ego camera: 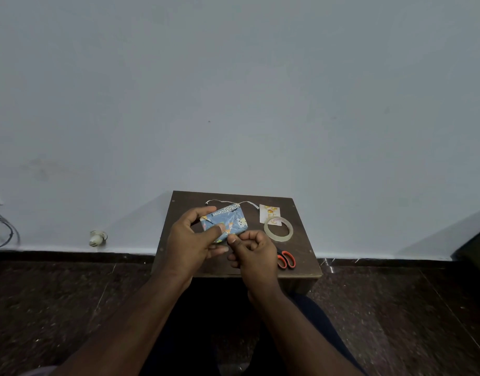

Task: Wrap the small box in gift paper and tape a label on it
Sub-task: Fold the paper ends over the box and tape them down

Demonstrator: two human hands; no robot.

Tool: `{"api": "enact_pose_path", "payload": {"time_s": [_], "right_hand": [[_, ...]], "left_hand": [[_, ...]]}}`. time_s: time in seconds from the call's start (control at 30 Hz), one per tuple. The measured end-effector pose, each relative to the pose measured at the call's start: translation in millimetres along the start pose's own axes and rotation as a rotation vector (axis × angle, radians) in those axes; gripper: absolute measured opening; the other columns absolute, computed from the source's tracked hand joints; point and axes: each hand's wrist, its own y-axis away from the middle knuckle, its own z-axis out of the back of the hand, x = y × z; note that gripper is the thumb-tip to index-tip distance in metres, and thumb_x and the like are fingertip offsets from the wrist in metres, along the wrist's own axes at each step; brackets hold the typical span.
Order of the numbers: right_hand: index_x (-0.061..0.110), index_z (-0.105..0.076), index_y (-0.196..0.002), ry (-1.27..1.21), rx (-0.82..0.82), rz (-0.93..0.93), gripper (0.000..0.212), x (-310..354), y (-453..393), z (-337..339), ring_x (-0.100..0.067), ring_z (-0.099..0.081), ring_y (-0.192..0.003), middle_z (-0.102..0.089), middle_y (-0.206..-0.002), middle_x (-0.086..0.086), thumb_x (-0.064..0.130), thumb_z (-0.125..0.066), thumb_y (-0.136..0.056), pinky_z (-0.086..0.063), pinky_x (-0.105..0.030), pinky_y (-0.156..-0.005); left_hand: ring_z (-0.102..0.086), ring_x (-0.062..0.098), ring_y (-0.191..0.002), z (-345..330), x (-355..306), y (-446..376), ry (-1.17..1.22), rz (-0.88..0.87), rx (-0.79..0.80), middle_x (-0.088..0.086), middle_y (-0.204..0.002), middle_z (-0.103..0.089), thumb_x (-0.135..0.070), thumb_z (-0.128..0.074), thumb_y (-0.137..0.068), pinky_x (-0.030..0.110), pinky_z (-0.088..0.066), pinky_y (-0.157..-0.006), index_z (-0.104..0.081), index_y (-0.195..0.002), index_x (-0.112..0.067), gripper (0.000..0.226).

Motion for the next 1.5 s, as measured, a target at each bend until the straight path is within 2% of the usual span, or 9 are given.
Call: {"api": "enact_pose_path", "payload": {"time_s": [0.47,0.67,0.77,0.87,0.93,1.13,1.23,1.37,1.5], "right_hand": [[0.008,-0.060,-0.100,-0.022,0.005,0.008,0.015,-6,-9,2,-0.019,-0.065,-0.061,-0.072,-0.083,-0.013,0.007,-0.071,-0.090,-0.054,-0.030,-0.056],[0.006,-0.063,-0.102,-0.243,0.088,-0.304,0.021,-14,-7,4,-0.016,-0.062,-0.065,-0.068,-0.092,-0.012,0.023,-0.071,-0.092,-0.050,-0.027,-0.057],[0.009,-0.064,-0.115,-0.359,0.182,-0.482,0.042,-13,-9,6,-0.021,-0.067,-0.090,-0.067,-0.110,-0.006,0.041,-0.071,-0.088,-0.056,-0.031,-0.066],[0.012,-0.062,-0.124,-0.505,0.272,-0.439,0.052,-6,-19,10,-0.023,-0.062,-0.117,-0.066,-0.126,-0.003,0.044,-0.071,-0.085,-0.055,-0.041,-0.093],[0.012,-0.060,-0.131,-0.588,0.302,-0.382,0.050,0,-24,14,-0.025,-0.065,-0.114,-0.067,-0.126,-0.010,0.031,-0.071,-0.087,-0.052,-0.043,-0.100],[0.009,-0.056,-0.132,-0.476,0.298,-0.222,0.065,11,-35,26,-0.032,-0.064,-0.119,-0.065,-0.132,-0.013,0.012,-0.084,-0.074,-0.056,-0.046,-0.091],[0.011,-0.059,-0.129,-0.406,0.276,-0.197,0.055,16,-34,29,-0.028,-0.067,-0.117,-0.068,-0.129,-0.009,0.013,-0.080,-0.078,-0.057,-0.046,-0.090],[0.014,-0.062,-0.126,-0.342,0.231,-0.195,0.054,18,-33,29,-0.024,-0.069,-0.112,-0.071,-0.124,-0.006,0.019,-0.082,-0.077,-0.057,-0.047,-0.091],[0.014,-0.062,-0.126,-0.358,0.177,-0.242,0.053,19,-35,28,-0.025,-0.071,-0.108,-0.072,-0.121,-0.008,0.024,-0.081,-0.078,-0.058,-0.043,-0.086]], "left_hand": [[-0.076,0.033,-0.081,-2,-3,4,0.125,0.044,0.023,0.007,-0.114,-0.068,0.003,-0.065,-0.092,0.034,-0.063,-0.063,-0.066,-0.118,-0.019,0.034],[-0.074,0.035,-0.096,6,-8,0,0.374,0.094,0.038,0.014,-0.120,-0.069,0.003,-0.052,-0.098,0.040,-0.064,-0.075,-0.060,-0.124,-0.014,0.033],[-0.074,0.040,-0.088,10,-7,-3,0.601,0.203,0.074,0.020,-0.113,-0.072,0.000,-0.047,-0.098,0.034,-0.064,-0.068,-0.056,-0.129,-0.009,0.033],[-0.075,0.037,-0.077,10,-3,-2,0.706,0.321,0.103,0.023,-0.107,-0.073,-0.003,-0.044,-0.100,0.030,-0.062,-0.059,-0.057,-0.131,-0.009,0.034],[-0.075,0.035,-0.072,10,1,-4,0.628,0.381,0.079,0.021,-0.106,-0.074,-0.002,-0.043,-0.101,0.030,-0.062,-0.055,-0.059,-0.130,-0.013,0.035],[-0.075,0.042,-0.081,12,5,-11,0.157,0.397,0.032,0.010,-0.111,-0.073,0.000,-0.043,-0.100,0.042,-0.064,-0.064,-0.062,-0.125,-0.023,0.039],[-0.076,0.038,-0.082,12,2,-10,0.038,0.393,0.050,0.005,-0.099,-0.077,-0.001,-0.048,-0.098,0.041,-0.063,-0.069,-0.061,-0.125,-0.026,0.039],[-0.077,0.034,-0.083,14,1,-11,-0.004,0.405,0.091,0.008,-0.110,-0.075,-0.001,-0.050,-0.092,0.030,-0.059,-0.058,-0.059,-0.130,-0.026,0.046],[-0.077,0.028,-0.082,16,-1,-11,0.031,0.363,0.110,0.008,-0.102,-0.078,-0.003,-0.059,-0.095,0.026,-0.056,-0.053,-0.060,-0.130,-0.023,0.040]]}}
